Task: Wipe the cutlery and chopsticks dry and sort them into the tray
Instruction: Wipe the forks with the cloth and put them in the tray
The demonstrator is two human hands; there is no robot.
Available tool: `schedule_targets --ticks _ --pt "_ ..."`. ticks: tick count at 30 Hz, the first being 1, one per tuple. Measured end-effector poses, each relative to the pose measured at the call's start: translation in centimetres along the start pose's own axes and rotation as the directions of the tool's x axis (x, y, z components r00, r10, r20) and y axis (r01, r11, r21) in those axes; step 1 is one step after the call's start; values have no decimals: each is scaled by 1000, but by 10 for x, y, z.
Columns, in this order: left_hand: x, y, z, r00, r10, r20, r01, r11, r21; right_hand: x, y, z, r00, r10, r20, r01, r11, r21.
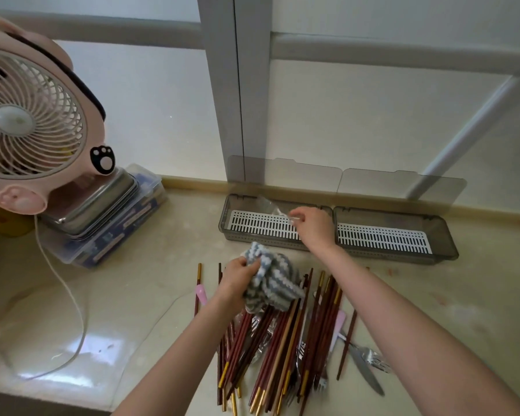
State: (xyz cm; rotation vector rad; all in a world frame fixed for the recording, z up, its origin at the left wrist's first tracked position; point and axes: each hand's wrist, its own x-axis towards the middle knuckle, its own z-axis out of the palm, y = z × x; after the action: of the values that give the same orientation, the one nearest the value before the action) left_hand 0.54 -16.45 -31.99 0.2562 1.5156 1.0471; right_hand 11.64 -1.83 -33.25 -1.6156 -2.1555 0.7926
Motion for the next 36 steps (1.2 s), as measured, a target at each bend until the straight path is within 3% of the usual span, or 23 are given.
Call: schedule_targets --ticks 3,9,11,17,21,26,31,36 --pt "3 0 -11 999 27 -19 -29 991 -128 11 12 22 998 -16 55 29 971 -237" --pt "7 5 -26 991 116 -64 -127 969 -213 39 11 35 993 -49 105 83 935 -344" --pt "7 7 -33 983 168 -79 -182 957 -226 42 12 33 990 -51 130 91 941 -326" --pt "11 7 -58 968 244 -54 -250 950 -189 -12 21 16 971 -225 85 228 973 -25" --pt "10 6 -55 974 226 10 -221 962 -159 -46 63 2 975 -78 207 87 995 -37" --pt "9 0 -34 966 214 147 -191 969 -154 -79 104 -18 902 226 369 -147 962 -229" --pt "4 -1 -10 959 212 187 -188 973 -137 -113 120 -22 815 387 431 -81 813 -577" --pt "3 -8 4 950 170 263 -134 980 -149 -139 119 -15 858 307 411 9 792 -611"
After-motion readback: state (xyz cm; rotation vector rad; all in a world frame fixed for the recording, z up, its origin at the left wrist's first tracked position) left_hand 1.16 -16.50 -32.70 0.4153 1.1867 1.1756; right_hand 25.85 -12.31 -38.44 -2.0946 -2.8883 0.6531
